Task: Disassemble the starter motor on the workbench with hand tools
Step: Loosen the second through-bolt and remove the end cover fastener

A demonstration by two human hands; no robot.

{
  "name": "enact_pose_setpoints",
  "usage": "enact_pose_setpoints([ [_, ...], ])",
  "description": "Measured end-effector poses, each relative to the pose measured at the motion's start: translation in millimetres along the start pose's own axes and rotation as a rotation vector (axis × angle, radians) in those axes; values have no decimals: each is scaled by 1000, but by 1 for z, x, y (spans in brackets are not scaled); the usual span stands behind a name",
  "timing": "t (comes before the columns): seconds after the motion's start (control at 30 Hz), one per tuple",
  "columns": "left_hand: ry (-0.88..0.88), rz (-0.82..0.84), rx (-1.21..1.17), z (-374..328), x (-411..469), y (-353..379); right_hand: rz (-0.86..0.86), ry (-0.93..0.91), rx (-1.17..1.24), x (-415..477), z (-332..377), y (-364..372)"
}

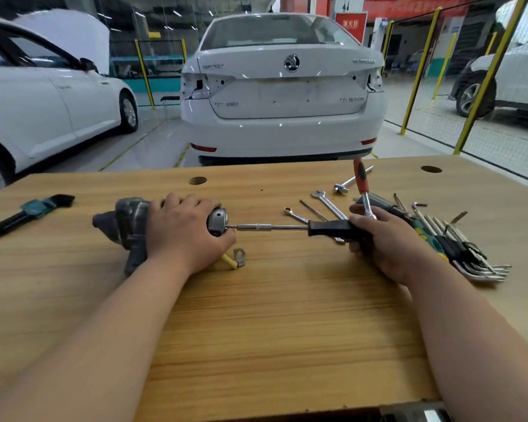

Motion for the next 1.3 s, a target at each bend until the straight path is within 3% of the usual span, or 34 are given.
enact_pose_setpoints([
  [0.13, -2, 21, -12, 1, 0, 2, 42, 101, 272, -2, -8, 6],
  [0.23, -5, 16, -13, 1, 1, 2, 44, 109, 345, -4, -9, 10],
  [0.4, 5, 8, -8, -1, 1, 3, -55, 36, -72, -1, -3, 5],
  [0.6, 24, -14, -1, -1, 1, 2, -77, 21, -324, 0, -2, -6],
  [0.7, 24, -14, -4, -1, 1, 1, -38, 3, -201, 1, -3, -2],
  [0.9, 21, -10, 3, -1, 1, 1, 116, 58, 335, -1, -5, 6],
  [1.03, 19, -2, -1, -1, 1, 1, 118, 62, 399, -3, -7, 11],
  [1.13, 21, 2, -2, -1, 1, 2, 48, -1, 220, -6, 1, 9],
  [1.3, 17, 7, -14, 0, -1, 0, -104, -97, -377, -8, 11, -6],
])
Point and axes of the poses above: each hand's wrist, its own x-axis towards the middle knuckle, its own y-axis out of the palm, z = x × y, the point moved 8 cm from there along x, towards the middle knuckle
